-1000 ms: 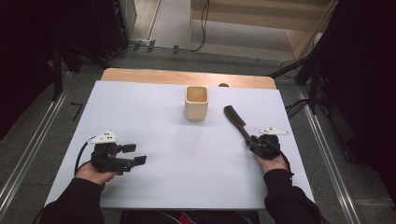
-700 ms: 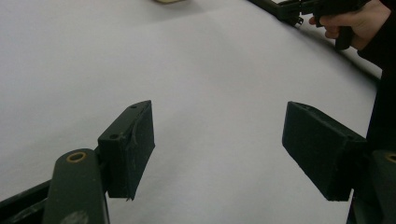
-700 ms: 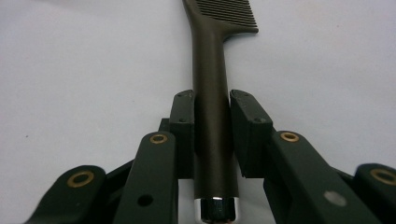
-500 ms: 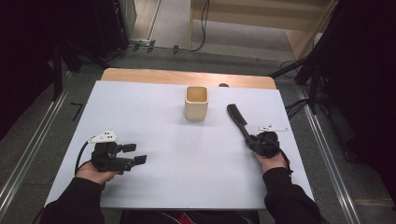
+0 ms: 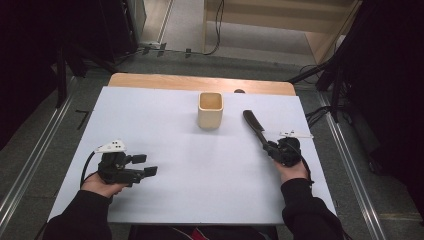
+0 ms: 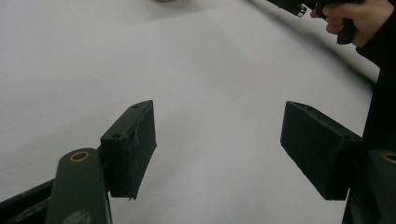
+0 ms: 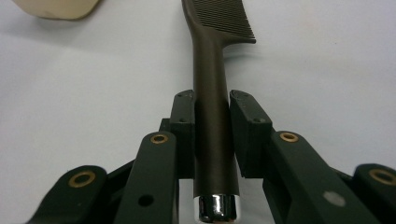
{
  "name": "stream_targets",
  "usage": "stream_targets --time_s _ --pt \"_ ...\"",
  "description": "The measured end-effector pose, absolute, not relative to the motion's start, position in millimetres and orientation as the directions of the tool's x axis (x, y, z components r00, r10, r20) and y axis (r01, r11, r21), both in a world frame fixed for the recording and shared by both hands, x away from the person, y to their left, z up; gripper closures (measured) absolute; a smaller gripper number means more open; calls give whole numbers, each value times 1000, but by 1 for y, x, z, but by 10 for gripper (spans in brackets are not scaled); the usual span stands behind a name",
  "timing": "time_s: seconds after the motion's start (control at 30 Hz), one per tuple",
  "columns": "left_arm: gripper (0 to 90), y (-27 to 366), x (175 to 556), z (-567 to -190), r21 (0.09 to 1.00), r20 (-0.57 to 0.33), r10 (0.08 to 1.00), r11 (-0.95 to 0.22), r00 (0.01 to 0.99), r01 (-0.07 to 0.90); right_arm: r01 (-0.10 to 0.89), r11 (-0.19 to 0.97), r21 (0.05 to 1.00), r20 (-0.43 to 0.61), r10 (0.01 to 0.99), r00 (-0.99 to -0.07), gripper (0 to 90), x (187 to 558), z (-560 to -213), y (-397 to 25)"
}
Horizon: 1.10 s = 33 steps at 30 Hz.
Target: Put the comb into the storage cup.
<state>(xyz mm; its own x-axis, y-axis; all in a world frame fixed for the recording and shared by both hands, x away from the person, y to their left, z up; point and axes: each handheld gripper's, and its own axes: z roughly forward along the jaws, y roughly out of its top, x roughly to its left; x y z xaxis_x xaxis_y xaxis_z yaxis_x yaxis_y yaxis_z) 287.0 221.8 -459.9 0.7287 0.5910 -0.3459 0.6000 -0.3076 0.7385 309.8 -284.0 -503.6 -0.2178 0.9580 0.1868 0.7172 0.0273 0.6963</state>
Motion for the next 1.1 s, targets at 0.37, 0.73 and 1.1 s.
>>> stream_targets --time_s 0.37,0.73,1.1 --pt "273 219 295 -457 706 -383 604 -296 699 643 684 7 729 194 957 -217 705 305 -483 -283" --pt "272 207 297 -455 714 -391 593 -287 704 638 642 -30 766 220 951 -218 705 296 -462 -281" --pt "244 193 300 -448 706 -424 572 -276 702 652 618 -38 785 219 951 -220 705 291 -454 -277"
